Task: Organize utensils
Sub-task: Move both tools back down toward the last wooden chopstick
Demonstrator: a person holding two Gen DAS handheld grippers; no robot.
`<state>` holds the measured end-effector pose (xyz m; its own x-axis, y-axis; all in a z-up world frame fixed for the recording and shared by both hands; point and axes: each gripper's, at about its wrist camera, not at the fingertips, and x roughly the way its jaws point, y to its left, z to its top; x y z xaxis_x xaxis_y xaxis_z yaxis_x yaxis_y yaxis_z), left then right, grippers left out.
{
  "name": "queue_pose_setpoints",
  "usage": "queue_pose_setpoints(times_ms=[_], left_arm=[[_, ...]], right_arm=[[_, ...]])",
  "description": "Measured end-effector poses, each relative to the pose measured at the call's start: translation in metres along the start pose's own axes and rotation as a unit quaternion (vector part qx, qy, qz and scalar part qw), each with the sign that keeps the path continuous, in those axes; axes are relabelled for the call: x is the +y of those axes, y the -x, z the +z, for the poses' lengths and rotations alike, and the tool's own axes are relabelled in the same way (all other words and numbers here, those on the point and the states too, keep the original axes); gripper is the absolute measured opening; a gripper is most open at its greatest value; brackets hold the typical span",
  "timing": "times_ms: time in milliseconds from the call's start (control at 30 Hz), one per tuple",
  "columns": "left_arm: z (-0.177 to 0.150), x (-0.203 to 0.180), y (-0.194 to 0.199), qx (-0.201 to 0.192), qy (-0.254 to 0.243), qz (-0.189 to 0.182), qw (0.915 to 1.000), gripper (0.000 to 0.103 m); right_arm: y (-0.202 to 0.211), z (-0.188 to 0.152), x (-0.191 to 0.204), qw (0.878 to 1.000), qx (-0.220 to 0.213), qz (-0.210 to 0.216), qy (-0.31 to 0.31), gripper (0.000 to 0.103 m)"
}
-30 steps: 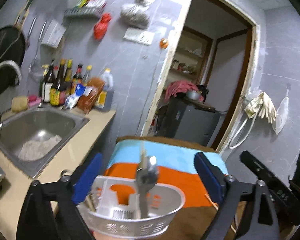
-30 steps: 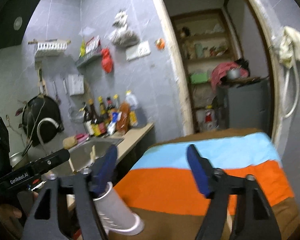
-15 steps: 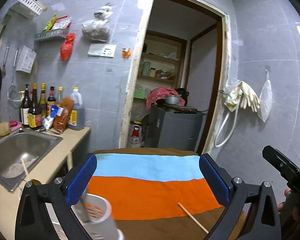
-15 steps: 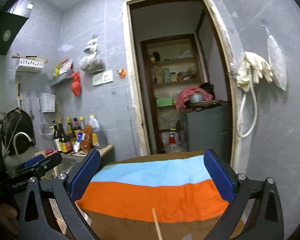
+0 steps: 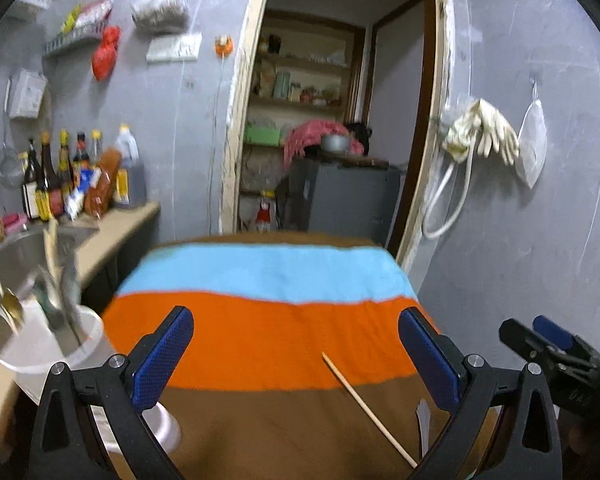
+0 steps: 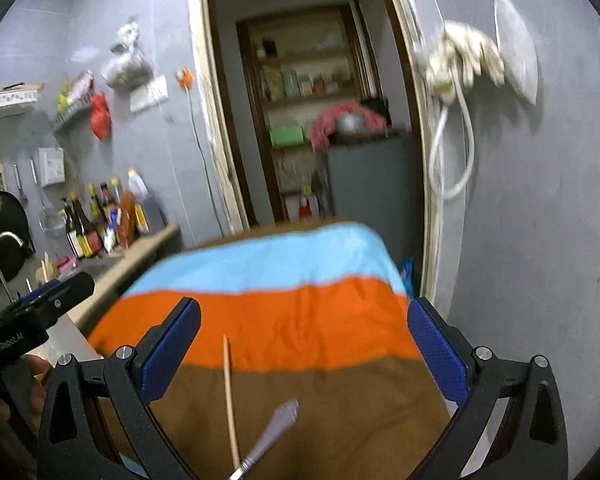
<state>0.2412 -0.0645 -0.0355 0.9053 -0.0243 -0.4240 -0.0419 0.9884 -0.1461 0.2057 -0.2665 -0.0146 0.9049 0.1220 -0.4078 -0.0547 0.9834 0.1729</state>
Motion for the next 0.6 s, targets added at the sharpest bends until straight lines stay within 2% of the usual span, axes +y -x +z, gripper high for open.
queue_pose_setpoints(times_ms=[67, 100, 133, 200, 300, 400, 433, 467, 500, 600], left_arm=[[-0.007, 0.000, -0.012, 0.020, 0.012, -0.005, 0.9997, 0.103], [-0.013, 0.001, -0.019, 0.032, 0.019, -0.004, 0.9993, 0.103], [-0.015, 0.001, -0.024, 0.038, 0.021, -0.004, 0.9990, 0.103], [-0.022, 0.000, -0.034, 0.053, 0.021, 0.000, 0.9984, 0.103], [-0.030, -0.002, -0.050, 0.082, 0.022, -0.006, 0.9964, 0.103], [-0.035, -0.002, -0.062, 0.106, 0.024, -0.019, 0.9939, 0.101], [-0.037, -0.001, -0.067, 0.115, 0.027, -0.026, 0.9927, 0.098], [-0.039, 0.000, -0.071, 0.123, 0.033, -0.037, 0.9911, 0.087], [-0.041, 0.001, -0.076, 0.131, 0.041, -0.046, 0.9894, 0.079], [-0.047, 0.000, -0.087, 0.150, 0.050, -0.052, 0.9859, 0.069]], right_arm=[[-0.014, -0.010, -0.009, 0.999, 0.031, 0.007, -0.012, 0.100], [-0.020, -0.016, -0.013, 0.999, 0.045, 0.011, -0.016, 0.096], [-0.024, -0.022, -0.016, 0.998, 0.056, 0.015, -0.018, 0.091], [-0.037, -0.034, -0.021, 0.996, 0.088, 0.016, -0.020, 0.067], [-0.053, -0.054, -0.025, 0.991, 0.128, 0.027, -0.027, 0.053], [-0.063, -0.072, -0.027, 0.986, 0.159, 0.046, -0.035, 0.044], [-0.064, -0.077, -0.026, 0.984, 0.166, 0.052, -0.037, 0.040], [-0.066, -0.082, -0.026, 0.982, 0.174, 0.062, -0.041, 0.033], [-0.068, -0.085, -0.025, 0.980, 0.180, 0.069, -0.041, 0.032], [-0.072, -0.093, -0.020, 0.977, 0.194, 0.085, -0.039, 0.032]])
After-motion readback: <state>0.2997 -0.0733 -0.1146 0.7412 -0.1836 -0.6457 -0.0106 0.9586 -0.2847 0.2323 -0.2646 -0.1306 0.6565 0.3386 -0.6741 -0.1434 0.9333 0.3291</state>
